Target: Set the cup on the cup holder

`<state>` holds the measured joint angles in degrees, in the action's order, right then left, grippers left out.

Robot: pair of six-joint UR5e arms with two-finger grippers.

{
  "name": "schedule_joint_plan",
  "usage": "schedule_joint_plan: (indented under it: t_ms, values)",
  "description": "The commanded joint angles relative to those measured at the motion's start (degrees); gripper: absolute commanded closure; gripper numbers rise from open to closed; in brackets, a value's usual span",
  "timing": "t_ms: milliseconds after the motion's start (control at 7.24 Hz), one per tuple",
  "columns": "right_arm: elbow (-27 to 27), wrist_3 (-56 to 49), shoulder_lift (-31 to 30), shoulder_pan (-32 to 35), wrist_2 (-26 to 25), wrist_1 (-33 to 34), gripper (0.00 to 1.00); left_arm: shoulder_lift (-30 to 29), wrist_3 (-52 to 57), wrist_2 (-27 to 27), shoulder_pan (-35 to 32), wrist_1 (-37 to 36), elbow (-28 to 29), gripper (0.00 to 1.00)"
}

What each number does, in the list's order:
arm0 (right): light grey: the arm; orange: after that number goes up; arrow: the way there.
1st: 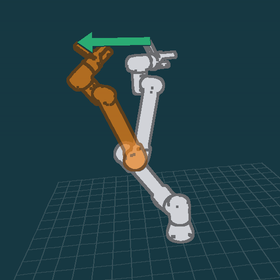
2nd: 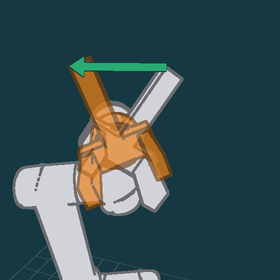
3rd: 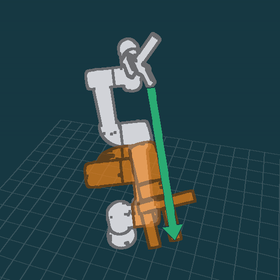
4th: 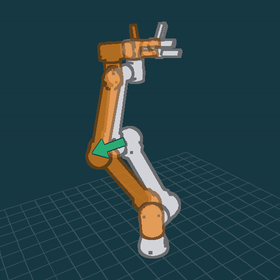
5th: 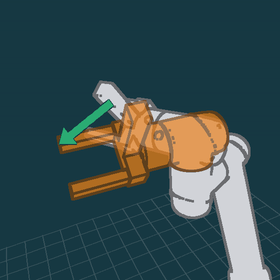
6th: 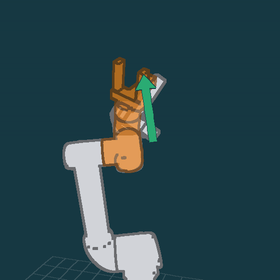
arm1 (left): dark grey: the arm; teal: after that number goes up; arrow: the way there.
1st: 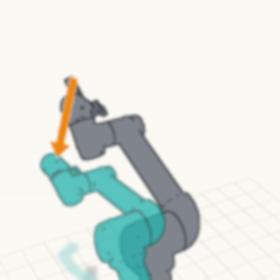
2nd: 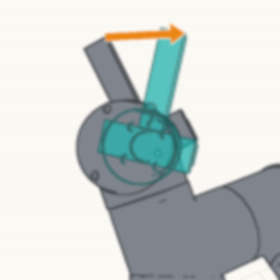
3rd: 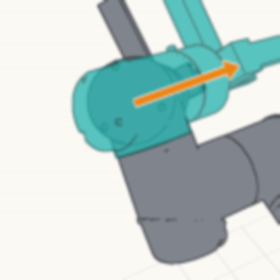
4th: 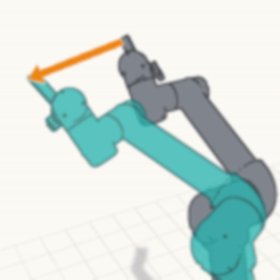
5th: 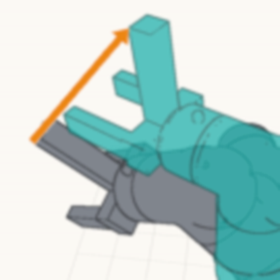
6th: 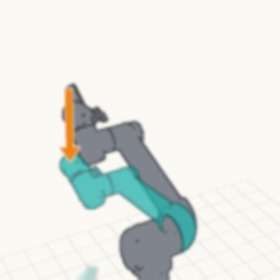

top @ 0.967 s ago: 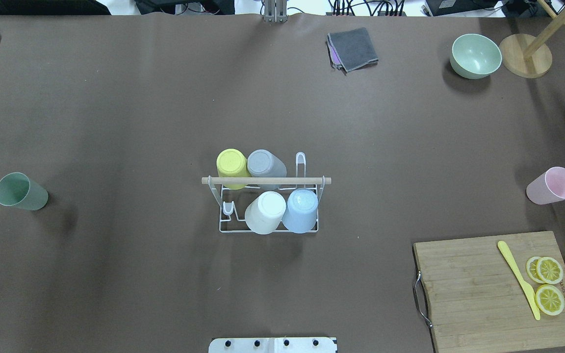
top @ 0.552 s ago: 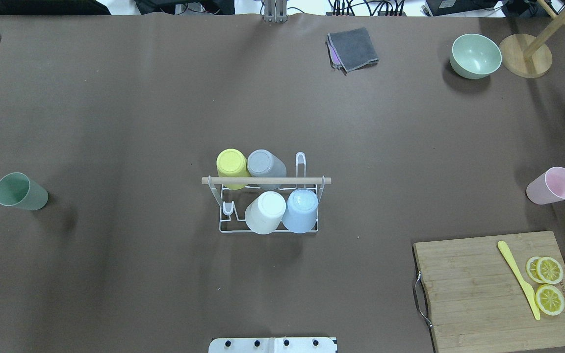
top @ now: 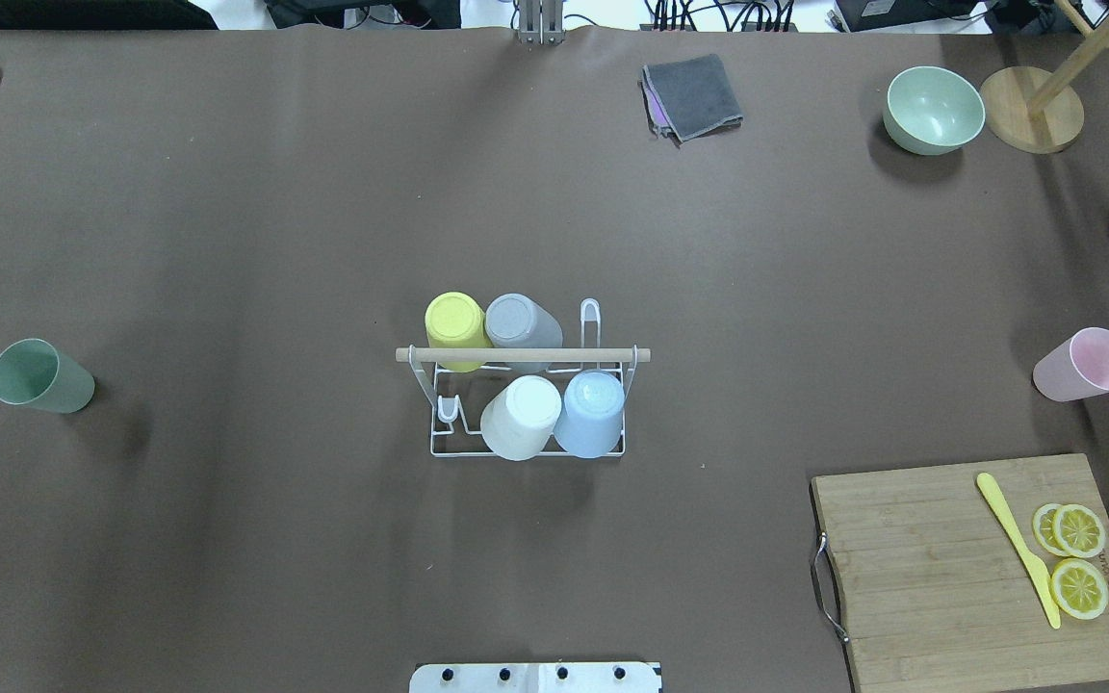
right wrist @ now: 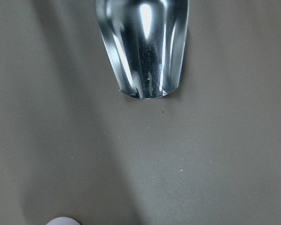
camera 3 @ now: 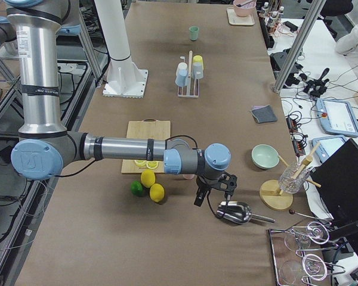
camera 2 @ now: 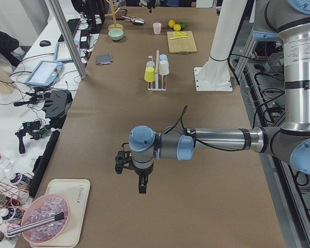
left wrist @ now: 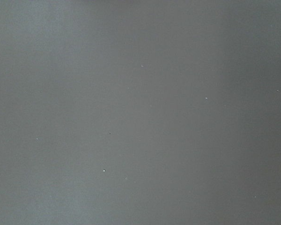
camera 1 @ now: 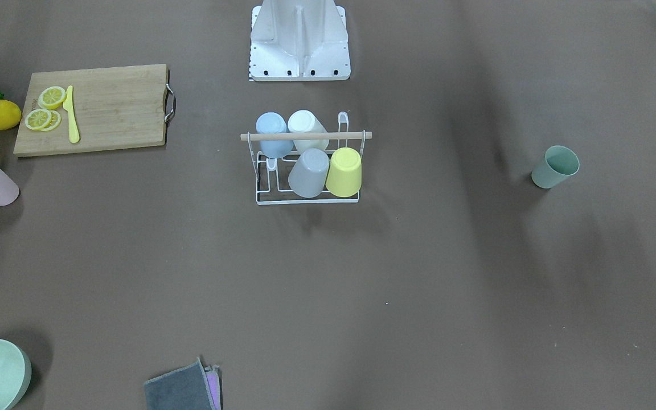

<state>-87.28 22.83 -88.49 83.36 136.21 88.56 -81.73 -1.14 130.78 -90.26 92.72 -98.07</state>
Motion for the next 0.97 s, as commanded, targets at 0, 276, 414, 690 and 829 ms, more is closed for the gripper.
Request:
schedule_joint_plan:
  t_ms: [0, 276, 414, 690, 829]
  values:
    - [3.07, 0.03, 4.53, -2.22, 3.08, 4.06, 0.0, -0.09, 0.0, 0.0, 0.0, 0.0, -0.1, 0.02]
    - [3.35, -0.06, 8.85, -4.59, 3.36, 10.39, 0.0, -0.01, 0.0, 0.0, 0.0, 0.0, -0.02, 0.02]
    - [3.09, -0.06, 9.04, -6.78, 3.54, 10.06, 0.0, -0.09, 0.0, 0.0, 0.0, 0.0, -0.02, 0.02]
    - [2.64, -0.5, 10.26, -10.83, 3.28, 9.71, 0.0, -0.1, 0.0, -0.09, 0.0, -0.09, -0.19, 0.02]
    - [2.82, -0.85, 11.14, -12.85, 2.84, 9.79, 0.0, -0.1, -0.09, 0.0, 0.0, -0.09, -0.28, 0.02]
